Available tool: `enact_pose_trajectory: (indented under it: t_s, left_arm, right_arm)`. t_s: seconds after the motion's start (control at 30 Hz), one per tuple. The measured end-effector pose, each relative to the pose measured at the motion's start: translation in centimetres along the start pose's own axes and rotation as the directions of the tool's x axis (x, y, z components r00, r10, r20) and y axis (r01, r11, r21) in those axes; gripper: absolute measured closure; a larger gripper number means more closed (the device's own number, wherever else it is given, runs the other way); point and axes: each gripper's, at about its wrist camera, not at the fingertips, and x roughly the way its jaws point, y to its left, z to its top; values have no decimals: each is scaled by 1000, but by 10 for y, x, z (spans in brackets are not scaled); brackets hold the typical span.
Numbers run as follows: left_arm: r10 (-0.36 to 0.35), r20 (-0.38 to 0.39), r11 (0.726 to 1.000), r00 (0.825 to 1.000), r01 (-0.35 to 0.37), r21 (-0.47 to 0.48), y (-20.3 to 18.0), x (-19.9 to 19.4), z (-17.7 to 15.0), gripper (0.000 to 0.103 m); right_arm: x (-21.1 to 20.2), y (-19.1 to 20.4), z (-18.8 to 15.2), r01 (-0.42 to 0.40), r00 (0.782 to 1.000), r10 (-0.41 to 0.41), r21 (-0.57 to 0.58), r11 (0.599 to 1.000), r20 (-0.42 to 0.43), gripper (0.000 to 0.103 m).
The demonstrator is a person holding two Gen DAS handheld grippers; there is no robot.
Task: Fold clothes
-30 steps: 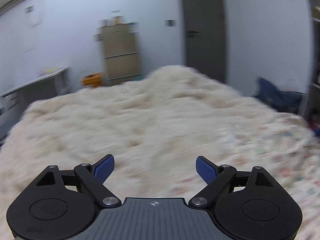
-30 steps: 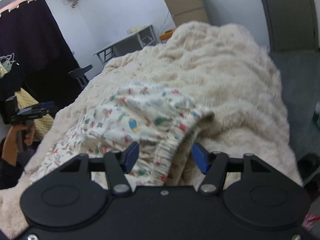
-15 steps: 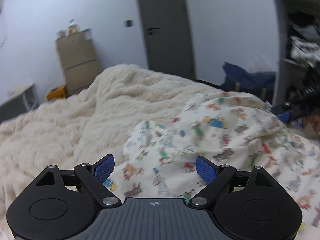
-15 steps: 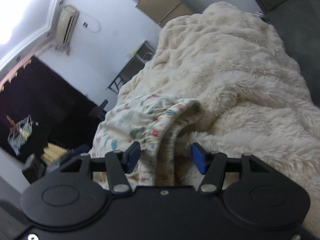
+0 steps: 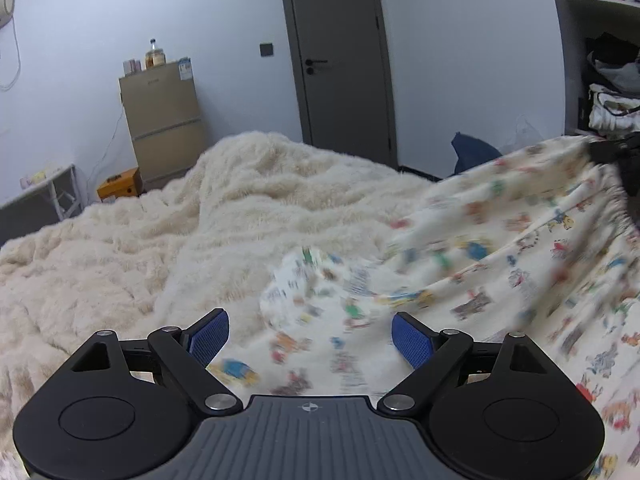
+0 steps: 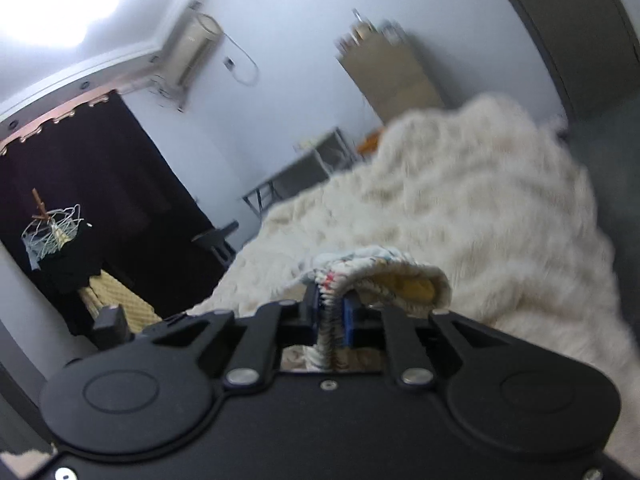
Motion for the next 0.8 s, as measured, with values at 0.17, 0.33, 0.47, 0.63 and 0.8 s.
enact_pose_trajectory:
  t_s: [0.17,0.33,0.47,0.63,0.8]
  left_arm:
    - [-41,-16,999,999,41,21,13,5,38,16]
    - [-66,-106,998,992,66,-4,29,37,62,16]
    - [-33,-202,995,979,13,-99,56,89,69,16]
    - [-156,-360,974,920,84,-209,61,151,44,29]
    - [-154,-267,979,951,110,-172,53,141,36,98]
  right_arm:
    - [-24,-14,-5,106,992,-111,-85,991,-66,92]
    - [10,-16,-33,193,907,-273,-258,947,-320,83]
    - [19,-4,-32,266,879,-365,-320,909,-306,57]
    - [18,5,-16,400,881,-447,-261,879,-153,51]
    - [32,6,-15,275,935,-314,-224,935,-162,50]
